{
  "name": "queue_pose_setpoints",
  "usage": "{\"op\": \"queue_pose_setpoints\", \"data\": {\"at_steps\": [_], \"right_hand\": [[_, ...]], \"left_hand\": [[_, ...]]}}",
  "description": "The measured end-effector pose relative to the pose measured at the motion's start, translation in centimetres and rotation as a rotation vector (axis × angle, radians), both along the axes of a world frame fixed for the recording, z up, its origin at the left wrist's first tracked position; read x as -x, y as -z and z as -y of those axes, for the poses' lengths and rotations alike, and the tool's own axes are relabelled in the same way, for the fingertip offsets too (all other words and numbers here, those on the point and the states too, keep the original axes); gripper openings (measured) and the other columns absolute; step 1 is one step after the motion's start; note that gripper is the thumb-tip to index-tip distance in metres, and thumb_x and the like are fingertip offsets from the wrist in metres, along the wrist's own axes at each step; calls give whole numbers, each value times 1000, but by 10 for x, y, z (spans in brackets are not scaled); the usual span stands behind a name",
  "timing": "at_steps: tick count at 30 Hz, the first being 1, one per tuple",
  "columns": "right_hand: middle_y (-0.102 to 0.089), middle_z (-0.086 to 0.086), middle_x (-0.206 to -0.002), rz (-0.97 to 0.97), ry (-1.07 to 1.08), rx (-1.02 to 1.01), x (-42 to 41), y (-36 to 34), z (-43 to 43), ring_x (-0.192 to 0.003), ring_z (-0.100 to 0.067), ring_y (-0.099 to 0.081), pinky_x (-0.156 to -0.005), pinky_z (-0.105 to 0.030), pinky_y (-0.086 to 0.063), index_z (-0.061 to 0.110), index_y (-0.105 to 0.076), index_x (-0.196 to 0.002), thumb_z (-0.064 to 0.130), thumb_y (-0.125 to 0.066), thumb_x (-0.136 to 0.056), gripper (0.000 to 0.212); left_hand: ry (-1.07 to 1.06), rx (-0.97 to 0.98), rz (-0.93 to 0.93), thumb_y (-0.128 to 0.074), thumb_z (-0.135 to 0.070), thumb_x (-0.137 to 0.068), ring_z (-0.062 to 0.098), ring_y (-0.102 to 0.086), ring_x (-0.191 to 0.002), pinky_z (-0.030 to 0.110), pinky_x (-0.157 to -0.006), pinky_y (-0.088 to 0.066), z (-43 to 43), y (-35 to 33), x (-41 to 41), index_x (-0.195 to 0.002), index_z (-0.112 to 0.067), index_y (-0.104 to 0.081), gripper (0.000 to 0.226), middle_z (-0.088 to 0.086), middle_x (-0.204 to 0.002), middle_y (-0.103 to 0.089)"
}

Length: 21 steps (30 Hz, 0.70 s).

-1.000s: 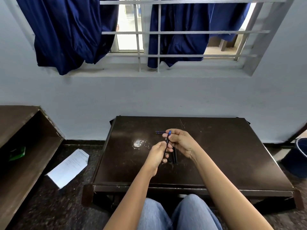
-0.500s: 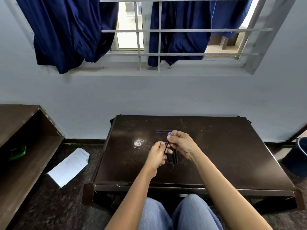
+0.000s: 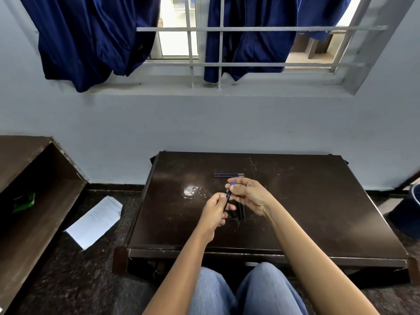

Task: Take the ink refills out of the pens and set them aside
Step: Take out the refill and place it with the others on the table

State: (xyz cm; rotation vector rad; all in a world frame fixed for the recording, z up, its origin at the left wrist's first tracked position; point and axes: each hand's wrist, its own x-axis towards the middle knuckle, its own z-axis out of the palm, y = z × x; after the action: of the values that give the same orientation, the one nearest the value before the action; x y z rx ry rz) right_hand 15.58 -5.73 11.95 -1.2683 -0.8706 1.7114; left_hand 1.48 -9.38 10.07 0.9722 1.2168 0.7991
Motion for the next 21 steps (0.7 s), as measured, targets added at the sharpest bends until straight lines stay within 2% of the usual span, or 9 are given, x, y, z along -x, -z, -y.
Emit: {"op": "queue_pose_setpoints", "data": {"at_steps": [4,10,13,14,16,18,21], "right_hand": [[-62,-8,-84,128,-42,-10,1,4,-6,-74,-15,-64,-69,-20,-57,-4,-60,-115,-7,-60,-87,28],[-64,-7,-93,82,-81,60,5,12,-23,-86,-16,-63,-87,-29,-51,0,-58,-113,-20,-43,-88,36],[-66,-8,-99,14,-98,102,3,19,-31,-94,-17,-63,-93,-31,-50,8,-60,-106,-17,-44,-90,34],[-65,-7,-99,18,-96,116,3,21,-33,-94,-16,-63,-92,-30,-50,9,-60,-106,-12,-48,-91,29],[-64,-4,-90,100,-110,112,4,25,-34,-84,-11,-62,-80,-22,-52,9,-62,-102,-3,-59,-89,18],[-63,-3,-85,155,-110,100,3,28,-35,-79,-10,-61,-73,-20,-51,9,-62,-98,-3,-61,-88,15],[-66,-7,-96,70,-92,103,-1,37,-40,-90,-15,-63,-85,-26,-52,8,-59,-102,-15,-48,-89,29]], "left_hand": [[15,9,-5,-39,-29,-103,1,-36,-46,15,-42,-25,-2,6,0,-101,-19,-59,23,-2,-77,-61],[-20,55,36,-39,-26,-103,1,-36,-44,16,-41,-24,-10,16,3,-105,-19,-57,19,0,-76,-59],[-31,74,35,-40,-26,-103,1,-37,-44,16,-42,-25,-15,20,5,-106,-19,-57,19,-1,-76,-60],[-31,75,31,-40,-27,-103,2,-37,-45,17,-42,-25,-17,22,5,-106,-19,-57,19,-1,-76,-60],[-33,79,31,-40,-26,-102,2,-38,-45,16,-42,-26,-20,26,6,-106,-18,-57,20,-1,-77,-61],[-36,92,32,-40,-26,-102,2,-38,-45,16,-41,-26,-23,31,6,-107,-17,-57,19,0,-78,-61],[-40,115,28,-40,-26,-102,2,-37,-45,17,-41,-26,-27,38,5,-110,-17,-56,20,0,-78,-61]]}}
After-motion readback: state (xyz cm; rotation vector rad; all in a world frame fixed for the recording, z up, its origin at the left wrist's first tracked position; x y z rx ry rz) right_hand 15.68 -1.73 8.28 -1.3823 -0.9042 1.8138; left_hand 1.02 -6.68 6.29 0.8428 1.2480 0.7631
